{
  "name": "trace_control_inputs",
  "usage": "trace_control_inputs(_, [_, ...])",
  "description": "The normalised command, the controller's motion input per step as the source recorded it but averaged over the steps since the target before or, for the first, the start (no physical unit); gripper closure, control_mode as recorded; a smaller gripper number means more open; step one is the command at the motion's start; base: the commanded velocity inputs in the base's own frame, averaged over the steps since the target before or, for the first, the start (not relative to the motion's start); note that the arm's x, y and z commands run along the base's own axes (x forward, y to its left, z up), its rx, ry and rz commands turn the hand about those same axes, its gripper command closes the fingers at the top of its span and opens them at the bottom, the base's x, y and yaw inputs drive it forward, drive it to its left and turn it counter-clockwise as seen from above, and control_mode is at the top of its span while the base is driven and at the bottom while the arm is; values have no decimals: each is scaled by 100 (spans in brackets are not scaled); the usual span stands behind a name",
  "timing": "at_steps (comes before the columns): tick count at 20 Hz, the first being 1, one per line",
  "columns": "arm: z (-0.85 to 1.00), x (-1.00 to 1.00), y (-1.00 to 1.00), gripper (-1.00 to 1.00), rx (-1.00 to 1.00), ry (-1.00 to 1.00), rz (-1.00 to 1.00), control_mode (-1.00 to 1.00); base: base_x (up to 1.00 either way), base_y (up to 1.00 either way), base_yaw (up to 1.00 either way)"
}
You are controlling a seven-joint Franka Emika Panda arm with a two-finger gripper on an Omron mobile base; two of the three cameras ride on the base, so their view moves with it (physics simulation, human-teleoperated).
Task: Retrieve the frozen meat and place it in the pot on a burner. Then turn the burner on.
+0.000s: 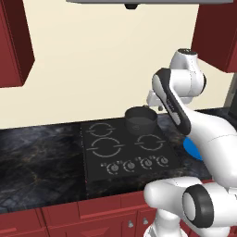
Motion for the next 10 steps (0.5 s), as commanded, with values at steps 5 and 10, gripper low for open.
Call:
trace_control_inputs(5, [-10, 0, -34, -100, -6, 0, -1, -100, 0, 0, 0])
trace_control_inputs(10, [-23, -1, -95, -100, -15, 1, -10, -100, 0, 0, 0])
